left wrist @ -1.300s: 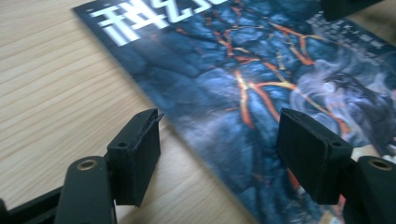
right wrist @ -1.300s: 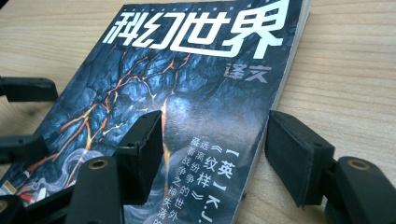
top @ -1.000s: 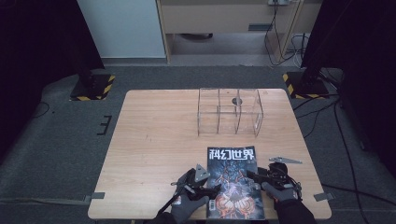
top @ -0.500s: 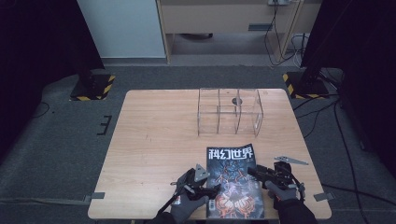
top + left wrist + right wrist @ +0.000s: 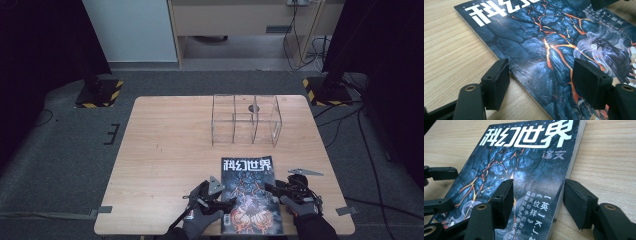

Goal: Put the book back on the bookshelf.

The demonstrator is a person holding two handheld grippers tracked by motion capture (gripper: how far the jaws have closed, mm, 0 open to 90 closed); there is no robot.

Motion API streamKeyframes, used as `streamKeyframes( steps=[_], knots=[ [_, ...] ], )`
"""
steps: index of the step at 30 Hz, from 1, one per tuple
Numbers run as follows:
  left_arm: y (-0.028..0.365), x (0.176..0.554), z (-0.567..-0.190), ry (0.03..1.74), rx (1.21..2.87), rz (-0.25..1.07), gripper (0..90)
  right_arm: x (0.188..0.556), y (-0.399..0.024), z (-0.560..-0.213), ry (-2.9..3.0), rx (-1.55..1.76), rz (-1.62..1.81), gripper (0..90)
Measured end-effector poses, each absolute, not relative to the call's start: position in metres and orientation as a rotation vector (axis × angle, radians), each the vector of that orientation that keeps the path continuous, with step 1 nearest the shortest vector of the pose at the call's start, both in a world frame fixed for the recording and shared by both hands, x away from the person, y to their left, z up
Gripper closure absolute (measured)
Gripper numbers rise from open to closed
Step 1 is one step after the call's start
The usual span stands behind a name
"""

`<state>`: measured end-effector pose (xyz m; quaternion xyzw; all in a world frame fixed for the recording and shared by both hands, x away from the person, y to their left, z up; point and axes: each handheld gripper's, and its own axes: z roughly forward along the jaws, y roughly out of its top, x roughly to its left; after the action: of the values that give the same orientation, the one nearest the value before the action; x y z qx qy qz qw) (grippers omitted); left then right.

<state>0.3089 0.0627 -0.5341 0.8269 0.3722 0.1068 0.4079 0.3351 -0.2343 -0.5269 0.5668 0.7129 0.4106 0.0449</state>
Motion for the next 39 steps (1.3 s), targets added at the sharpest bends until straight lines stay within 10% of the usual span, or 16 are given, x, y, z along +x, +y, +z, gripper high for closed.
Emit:
streamKeyframes(
  steps=[17,39],
  knots=[
    [0.067,0.312,-0.534,0.975,2.073,0.288,26.9,0.333,-0.238,-0.516,2.118,1.733,1.699,44.0],
    [0.068,0.313,-0.534,0.97,2.072,0.281,26.5,0.342,-0.223,-0.526,2.327,1.652,1.327,34.9]
  ],
)
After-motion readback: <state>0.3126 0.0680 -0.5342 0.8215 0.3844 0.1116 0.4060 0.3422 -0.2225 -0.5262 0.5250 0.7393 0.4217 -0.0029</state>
